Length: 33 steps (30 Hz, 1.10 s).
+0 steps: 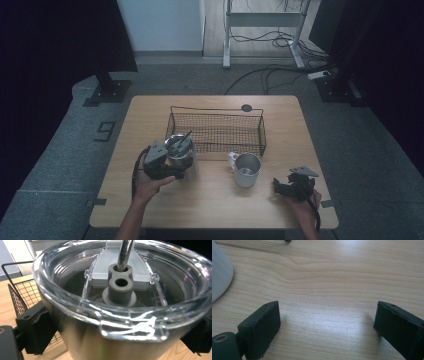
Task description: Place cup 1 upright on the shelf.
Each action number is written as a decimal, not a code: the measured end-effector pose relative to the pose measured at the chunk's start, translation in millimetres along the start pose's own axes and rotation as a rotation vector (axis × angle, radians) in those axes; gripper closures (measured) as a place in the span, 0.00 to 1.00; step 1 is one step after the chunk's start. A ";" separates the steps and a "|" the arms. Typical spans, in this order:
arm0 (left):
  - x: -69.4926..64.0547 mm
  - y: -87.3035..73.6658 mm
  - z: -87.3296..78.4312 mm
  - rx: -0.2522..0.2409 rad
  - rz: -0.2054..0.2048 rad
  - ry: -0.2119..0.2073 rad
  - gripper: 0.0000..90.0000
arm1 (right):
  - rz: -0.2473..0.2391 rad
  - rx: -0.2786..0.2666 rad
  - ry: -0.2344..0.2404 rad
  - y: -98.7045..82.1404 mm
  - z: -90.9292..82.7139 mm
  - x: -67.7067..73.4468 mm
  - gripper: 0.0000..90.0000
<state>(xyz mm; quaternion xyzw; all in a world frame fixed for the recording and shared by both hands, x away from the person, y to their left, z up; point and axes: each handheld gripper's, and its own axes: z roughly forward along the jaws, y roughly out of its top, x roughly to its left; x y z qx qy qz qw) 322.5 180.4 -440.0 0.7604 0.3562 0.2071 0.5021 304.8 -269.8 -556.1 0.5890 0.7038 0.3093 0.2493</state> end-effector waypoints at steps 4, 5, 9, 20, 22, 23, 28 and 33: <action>0.7 5.0 1.2 -0.004 0.005 0.003 0.05 | 0.000 0.000 0.000 0.0 0.0 0.0 0.07; 0.7 5.0 1.2 -0.004 0.005 0.003 0.05 | 0.000 0.000 0.000 0.0 0.0 0.0 0.07; 1.8 10.2 1.4 -0.010 0.008 0.004 0.05 | 0.000 0.000 0.000 0.0 0.0 0.0 0.07; 2.9 22.8 1.6 -0.024 0.015 0.002 0.05 | 0.000 0.000 0.000 0.0 0.0 0.0 0.07; 3.1 24.6 2.0 -0.025 0.015 0.001 0.05 | 0.000 0.000 0.000 0.0 0.0 0.0 0.07; 3.3 25.1 2.3 -0.025 0.015 0.000 0.05 | 0.000 0.000 0.000 0.0 0.0 0.0 0.07; 5.1 26.3 4.4 -0.023 0.008 0.002 0.05 | 0.000 0.000 0.000 0.0 0.0 0.0 0.07; 7.1 26.9 5.4 -0.020 0.006 0.002 0.05 | 0.000 0.000 0.000 0.0 0.0 0.0 0.07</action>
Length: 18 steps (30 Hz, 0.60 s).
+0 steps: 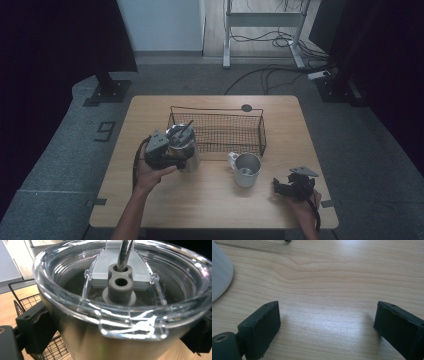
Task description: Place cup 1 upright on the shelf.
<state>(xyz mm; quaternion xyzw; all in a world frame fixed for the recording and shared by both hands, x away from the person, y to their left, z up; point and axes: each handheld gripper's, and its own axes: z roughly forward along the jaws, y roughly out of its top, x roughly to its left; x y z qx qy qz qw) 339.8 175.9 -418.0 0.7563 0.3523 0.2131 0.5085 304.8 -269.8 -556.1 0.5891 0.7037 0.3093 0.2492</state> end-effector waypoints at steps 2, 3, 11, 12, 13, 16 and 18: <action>2.0 1.4 0.3 -0.003 -0.004 0.002 0.05 | 0.000 0.000 0.000 0.0 0.0 0.0 0.07; 2.0 1.4 0.3 -0.003 -0.004 0.002 0.05 | 0.000 0.000 0.000 0.0 0.0 0.0 0.07; 5.0 7.8 3.7 0.001 -0.001 0.000 0.05 | 0.000 0.000 0.000 0.0 0.0 0.0 0.07; 5.3 9.2 4.7 0.004 0.006 0.001 0.05 | 0.001 0.000 0.000 0.0 0.0 0.1 0.07; 5.3 9.2 4.7 0.004 0.006 0.001 0.05 | 0.001 0.000 0.000 0.0 0.0 0.1 0.07; 5.2 11.7 6.0 0.003 0.003 0.001 0.05 | 0.001 0.000 0.000 0.0 0.0 0.1 0.07; 5.7 14.0 6.7 0.001 0.004 0.003 0.05 | 0.001 0.000 0.000 0.0 0.0 0.1 0.07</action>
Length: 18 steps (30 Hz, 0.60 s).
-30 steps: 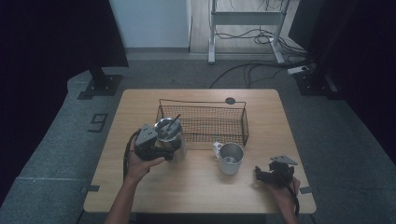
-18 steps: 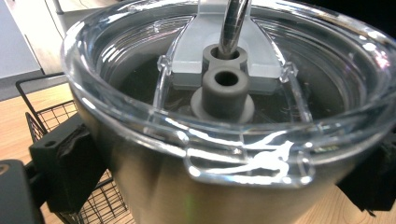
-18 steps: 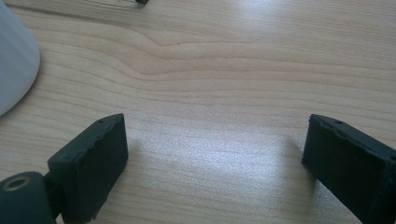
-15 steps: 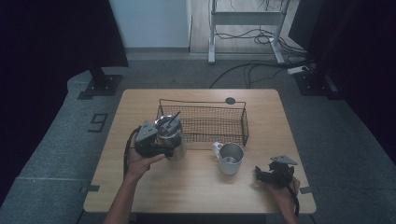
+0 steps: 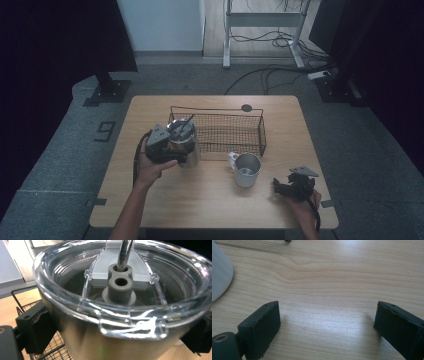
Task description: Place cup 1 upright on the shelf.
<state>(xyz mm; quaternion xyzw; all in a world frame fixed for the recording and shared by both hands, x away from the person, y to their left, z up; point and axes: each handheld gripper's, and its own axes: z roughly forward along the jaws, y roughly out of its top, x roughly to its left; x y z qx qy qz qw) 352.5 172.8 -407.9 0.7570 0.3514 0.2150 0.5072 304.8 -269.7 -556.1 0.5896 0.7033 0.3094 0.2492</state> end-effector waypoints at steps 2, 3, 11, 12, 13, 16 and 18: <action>0.4 1.4 0.7 0.000 0.004 0.002 0.05 | 0.000 0.000 0.000 0.0 0.0 0.0 0.07; 0.4 1.4 0.7 0.000 0.004 0.002 0.05 | 0.000 0.000 0.000 0.0 0.0 0.0 0.07; 4.3 6.4 4.5 0.003 -0.001 0.000 0.05 | -0.001 -0.001 0.000 0.0 0.1 -0.1 0.07; 4.3 6.4 4.5 0.003 -0.001 0.000 0.05 | -0.001 -0.001 0.000 0.0 0.1 -0.1 0.07; 5.6 7.2 5.5 0.003 -0.001 0.002 0.05 | 0.000 0.000 0.000 0.0 0.0 0.0 0.07; 6.9 8.4 6.7 0.005 -0.004 0.005 0.05 | -0.002 0.000 0.000 0.0 0.0 -0.1 0.07; 7.5 9.5 7.1 0.006 -0.006 0.006 0.05 | -0.001 0.000 0.000 0.0 0.0 -0.1 0.07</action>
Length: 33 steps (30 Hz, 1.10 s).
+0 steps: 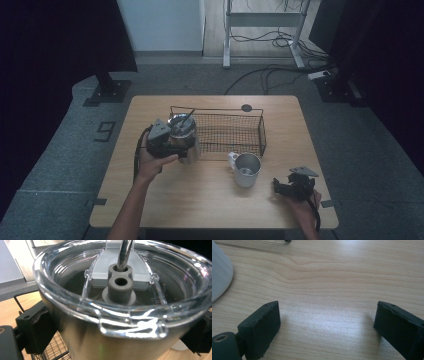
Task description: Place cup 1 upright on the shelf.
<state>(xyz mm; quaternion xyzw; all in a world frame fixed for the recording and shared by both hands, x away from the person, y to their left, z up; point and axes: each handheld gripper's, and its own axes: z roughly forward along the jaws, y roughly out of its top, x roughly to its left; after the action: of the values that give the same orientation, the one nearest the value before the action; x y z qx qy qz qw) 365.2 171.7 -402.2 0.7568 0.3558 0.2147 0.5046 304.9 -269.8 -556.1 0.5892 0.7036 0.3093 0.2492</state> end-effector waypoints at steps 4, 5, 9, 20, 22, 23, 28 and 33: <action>0.2 2.0 0.0 -0.001 0.003 0.003 0.05 | -0.001 0.000 0.000 0.0 0.0 -0.1 0.07; 0.4 3.4 0.0 -0.003 0.004 0.002 0.05 | -0.001 0.000 0.000 0.0 0.0 -0.1 0.07; 0.9 5.7 1.0 -0.004 0.005 0.003 0.05 | 0.001 0.000 0.000 0.0 0.0 0.0 0.07; 6.4 11.5 5.3 -0.002 -0.003 0.010 0.05 | 0.002 0.000 0.000 0.0 0.0 0.2 0.07; 7.4 13.3 6.1 -0.004 -0.006 0.012 0.05 | 0.002 0.001 -0.002 0.0 -0.2 0.1 0.07; 8.1 14.4 6.5 -0.005 -0.006 0.012 0.05 | 0.001 0.000 -0.003 0.0 -0.2 0.0 0.07; 8.6 17.4 8.2 -0.005 -0.006 0.013 0.05 | 0.001 0.002 -0.002 0.0 -0.4 -0.1 0.08; 11.1 20.1 11.8 -0.001 -0.008 0.022 0.05 | -0.001 0.001 -0.002 0.0 -0.3 -0.2 0.08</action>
<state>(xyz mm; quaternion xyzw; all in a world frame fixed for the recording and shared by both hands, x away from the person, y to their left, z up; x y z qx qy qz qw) 387.0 168.1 -388.9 0.7526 0.3642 0.2212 0.5021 304.7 -270.0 -555.8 0.5895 0.7037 0.3082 0.2497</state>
